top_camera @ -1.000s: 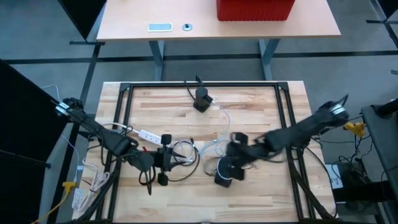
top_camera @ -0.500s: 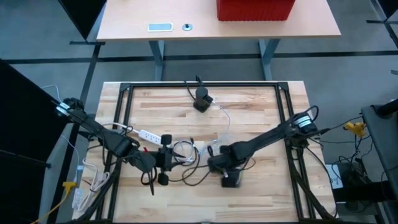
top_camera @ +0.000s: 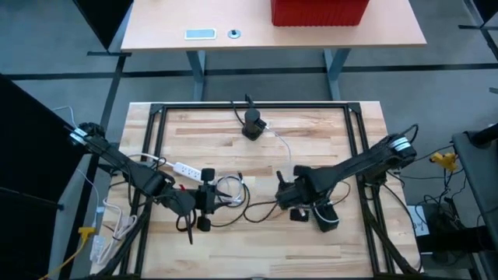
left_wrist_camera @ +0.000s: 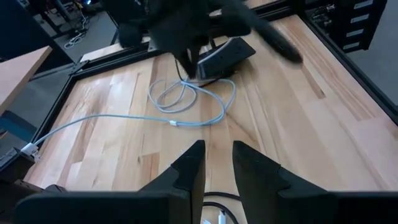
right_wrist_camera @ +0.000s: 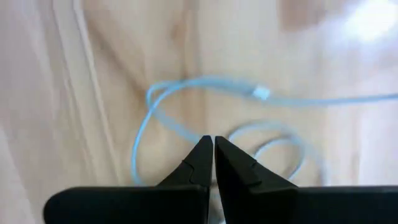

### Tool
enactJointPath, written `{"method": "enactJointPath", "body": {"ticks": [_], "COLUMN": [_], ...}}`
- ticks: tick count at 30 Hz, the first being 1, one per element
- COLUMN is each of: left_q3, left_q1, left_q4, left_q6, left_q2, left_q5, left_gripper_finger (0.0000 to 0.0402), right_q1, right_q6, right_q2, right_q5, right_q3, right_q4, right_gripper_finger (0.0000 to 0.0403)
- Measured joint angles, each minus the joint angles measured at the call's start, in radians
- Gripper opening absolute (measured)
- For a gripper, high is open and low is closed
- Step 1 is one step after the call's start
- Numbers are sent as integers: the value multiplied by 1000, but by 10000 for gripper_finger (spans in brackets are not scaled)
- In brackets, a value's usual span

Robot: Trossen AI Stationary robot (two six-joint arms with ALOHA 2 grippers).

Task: Insert USB
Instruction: Adjust the black outlet extension

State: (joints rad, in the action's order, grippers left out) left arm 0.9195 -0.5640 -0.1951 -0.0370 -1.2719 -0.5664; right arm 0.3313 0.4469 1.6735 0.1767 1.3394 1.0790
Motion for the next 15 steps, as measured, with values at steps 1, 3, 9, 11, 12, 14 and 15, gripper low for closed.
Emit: {"method": "enactJointPath", "body": {"ticks": [1,3,9,11,12,14,15], "left_q3": [0,0,0,0,0,0,0], "left_q1": [0,0,0,-1,-3,-6,-7], "left_q4": [2,3,17,15,11,-3,-16], "left_q6": [-3,-7,-13,-33,-46,-69,-77], "left_q2": [0,0,0,0,0,0,0], "left_q5": [0,0,0,0,0,1,0], "left_gripper_finger": [70,70,70,70,70,70,70], "right_q1": [-5,-20,-89,-105,-108,-104,-97], "right_q6": [-4,-27,-92,-93,-99,-101,-98], "right_q2": [-10,-20,48,85,101,130,139], "right_q5": [28,74,104,50,-5,-127,-181], "right_q3": [0,-5,-42,-64,-82,-123,-144], "right_q4": [-22,-63,-146,-142,-141,-136,-132], "right_gripper_finger": [2,2,2,2,2,2,2]}}
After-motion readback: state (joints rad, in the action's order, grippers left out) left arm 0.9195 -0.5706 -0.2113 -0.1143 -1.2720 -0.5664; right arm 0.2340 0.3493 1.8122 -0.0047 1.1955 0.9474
